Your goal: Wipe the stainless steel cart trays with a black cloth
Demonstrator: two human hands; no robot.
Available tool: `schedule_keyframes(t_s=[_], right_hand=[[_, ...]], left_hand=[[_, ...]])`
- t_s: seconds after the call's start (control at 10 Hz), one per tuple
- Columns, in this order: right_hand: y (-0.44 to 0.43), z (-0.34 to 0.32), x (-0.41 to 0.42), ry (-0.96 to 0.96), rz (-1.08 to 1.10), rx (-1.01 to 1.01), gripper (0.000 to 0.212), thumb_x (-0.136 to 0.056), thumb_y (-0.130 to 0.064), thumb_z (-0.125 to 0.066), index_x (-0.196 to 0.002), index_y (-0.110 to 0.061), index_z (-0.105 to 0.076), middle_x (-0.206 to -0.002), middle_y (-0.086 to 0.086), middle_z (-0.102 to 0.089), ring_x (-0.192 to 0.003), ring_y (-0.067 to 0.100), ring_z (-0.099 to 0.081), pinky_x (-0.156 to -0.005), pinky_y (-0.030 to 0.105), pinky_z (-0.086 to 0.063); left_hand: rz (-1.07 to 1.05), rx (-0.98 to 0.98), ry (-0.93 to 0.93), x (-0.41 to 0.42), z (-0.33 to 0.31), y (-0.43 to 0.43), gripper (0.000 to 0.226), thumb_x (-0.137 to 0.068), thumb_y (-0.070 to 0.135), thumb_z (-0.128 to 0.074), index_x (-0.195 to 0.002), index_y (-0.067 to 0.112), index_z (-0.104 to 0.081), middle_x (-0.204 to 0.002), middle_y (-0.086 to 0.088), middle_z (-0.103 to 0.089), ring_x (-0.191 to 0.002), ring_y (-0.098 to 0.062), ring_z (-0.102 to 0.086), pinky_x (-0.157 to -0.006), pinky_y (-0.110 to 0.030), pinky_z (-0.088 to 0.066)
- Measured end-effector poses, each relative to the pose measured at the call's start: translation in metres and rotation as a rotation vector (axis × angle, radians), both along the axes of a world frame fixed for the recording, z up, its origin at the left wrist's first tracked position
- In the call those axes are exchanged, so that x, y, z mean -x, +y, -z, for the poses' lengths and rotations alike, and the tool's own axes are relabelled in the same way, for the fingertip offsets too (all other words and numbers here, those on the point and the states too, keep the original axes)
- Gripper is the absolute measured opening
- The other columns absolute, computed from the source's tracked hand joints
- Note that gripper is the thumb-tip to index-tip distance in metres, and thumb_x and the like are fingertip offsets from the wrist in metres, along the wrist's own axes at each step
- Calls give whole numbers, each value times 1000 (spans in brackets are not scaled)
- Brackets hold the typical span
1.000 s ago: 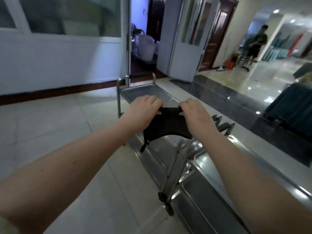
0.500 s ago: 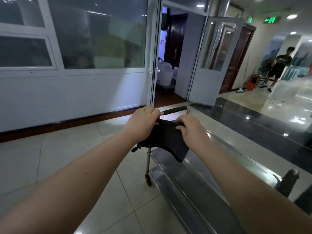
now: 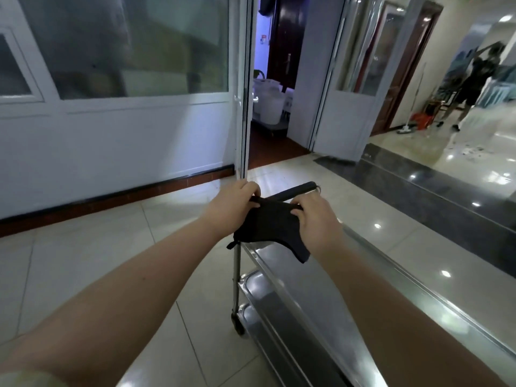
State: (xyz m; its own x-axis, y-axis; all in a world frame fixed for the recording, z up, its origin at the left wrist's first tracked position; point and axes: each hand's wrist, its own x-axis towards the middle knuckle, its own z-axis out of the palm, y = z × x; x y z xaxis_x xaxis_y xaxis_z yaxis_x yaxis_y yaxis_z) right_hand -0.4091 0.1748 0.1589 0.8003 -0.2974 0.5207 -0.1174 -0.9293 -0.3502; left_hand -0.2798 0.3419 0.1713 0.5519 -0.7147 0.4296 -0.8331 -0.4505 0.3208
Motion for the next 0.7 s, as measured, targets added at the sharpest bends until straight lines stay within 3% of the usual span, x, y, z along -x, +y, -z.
schedule_keyframes(t_s=[0.1,0.3,0.4,0.5,0.6,0.7], right_hand=[[-27,9,-42,7,16,-21,14,-94,-5,-55,-104,-6,-65,-100,8,-59,-92,26,-54,-80,37,-45],[-73,43,-114,78,76,-100,15,-97,-10,-52,-108,-11,-63,-106,3,-59,-97,21,-52,-85,32,-43],[-98,62,-156,106,136,-188,15,-98,-13,-52,-108,-15,-63,-106,-2,-56,-97,14,-50,-82,21,-38],[-128,78,-203,149,217,-336,14,-98,-15,-51,-105,-21,-62,-102,-10,-49,-96,8,-46,-80,13,-33],[-175,80,-255,210,345,-402,15,-98,-14,-52,-106,-19,-65,-103,-7,-48,-101,13,-49,-83,18,-34],[-225,88,-296,365,550,-356,27,-98,-11,-50,-122,-17,-63,-117,6,-54,-110,26,-51,-90,34,-43]], left_hand=[[28,-45,-71,-47,10,-34,16,-93,6,-57,-106,14,-63,-107,-5,-61,-101,-25,-54,-89,-35,-42],[130,-77,-76,-151,33,-90,21,-89,4,-61,-103,18,-68,-103,-1,-65,-98,-24,-59,-87,-44,-46],[233,-131,-29,-209,43,-127,18,-91,9,-62,-102,21,-68,-99,4,-63,-96,-18,-59,-87,-40,-46],[331,-203,163,-269,47,-176,19,-90,12,-64,-94,30,-65,-94,13,-60,-94,-13,-58,-86,-32,-46],[340,-329,286,-323,50,-248,20,-92,15,-63,-94,35,-63,-101,12,-61,-100,-15,-59,-84,-29,-47],[350,-434,361,-344,74,-316,29,-96,17,-59,-122,28,-62,-131,0,-56,-120,-23,-53,-101,-40,-45]])
